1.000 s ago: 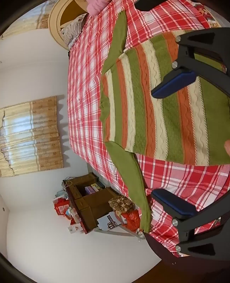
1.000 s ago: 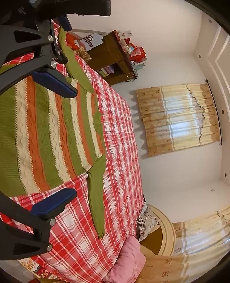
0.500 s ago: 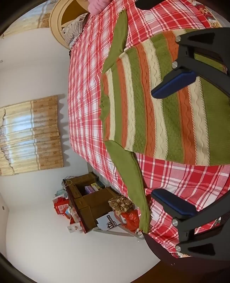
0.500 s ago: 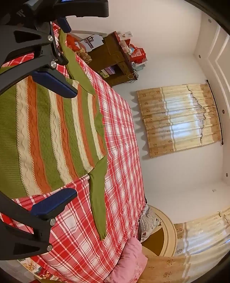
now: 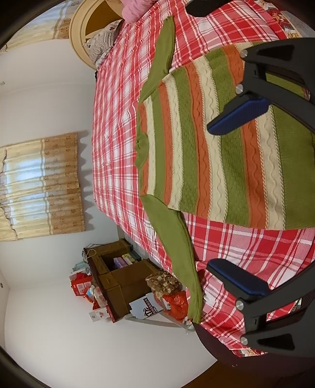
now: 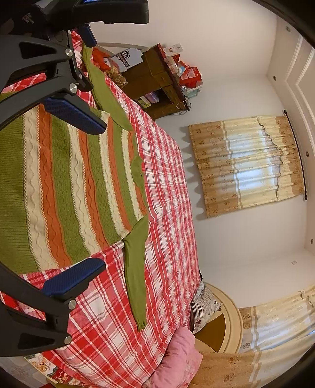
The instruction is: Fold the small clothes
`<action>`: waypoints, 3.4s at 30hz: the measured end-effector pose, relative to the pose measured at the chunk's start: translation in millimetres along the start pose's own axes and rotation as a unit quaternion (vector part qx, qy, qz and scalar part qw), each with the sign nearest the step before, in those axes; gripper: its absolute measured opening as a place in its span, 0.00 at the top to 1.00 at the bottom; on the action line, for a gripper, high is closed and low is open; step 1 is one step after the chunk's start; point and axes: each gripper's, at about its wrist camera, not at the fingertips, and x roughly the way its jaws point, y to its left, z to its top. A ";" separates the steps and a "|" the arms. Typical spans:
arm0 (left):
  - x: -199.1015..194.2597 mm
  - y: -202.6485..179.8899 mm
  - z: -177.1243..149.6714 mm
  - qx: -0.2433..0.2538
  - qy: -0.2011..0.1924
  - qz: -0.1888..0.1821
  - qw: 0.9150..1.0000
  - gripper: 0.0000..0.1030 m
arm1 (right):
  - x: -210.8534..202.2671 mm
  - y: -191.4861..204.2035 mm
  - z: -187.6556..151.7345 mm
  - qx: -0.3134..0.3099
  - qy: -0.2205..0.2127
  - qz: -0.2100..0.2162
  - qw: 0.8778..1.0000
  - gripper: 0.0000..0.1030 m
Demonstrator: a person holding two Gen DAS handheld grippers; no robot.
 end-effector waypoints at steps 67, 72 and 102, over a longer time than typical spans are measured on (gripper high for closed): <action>24.3 2.5 -2.1 -0.012 0.032 -0.036 0.999 0.00 | 20.9 5.3 4.6 -0.027 -0.013 -0.046 0.998 0.01; 40.0 -3.0 5.3 -0.007 0.037 -0.029 0.999 0.00 | 33.0 3.7 14.8 -0.036 -0.044 -0.074 0.996 0.01; 193.3 14.4 38.7 -0.066 0.069 0.004 0.995 0.00 | 185.2 -314.7 42.3 0.291 0.071 -0.166 0.940 0.51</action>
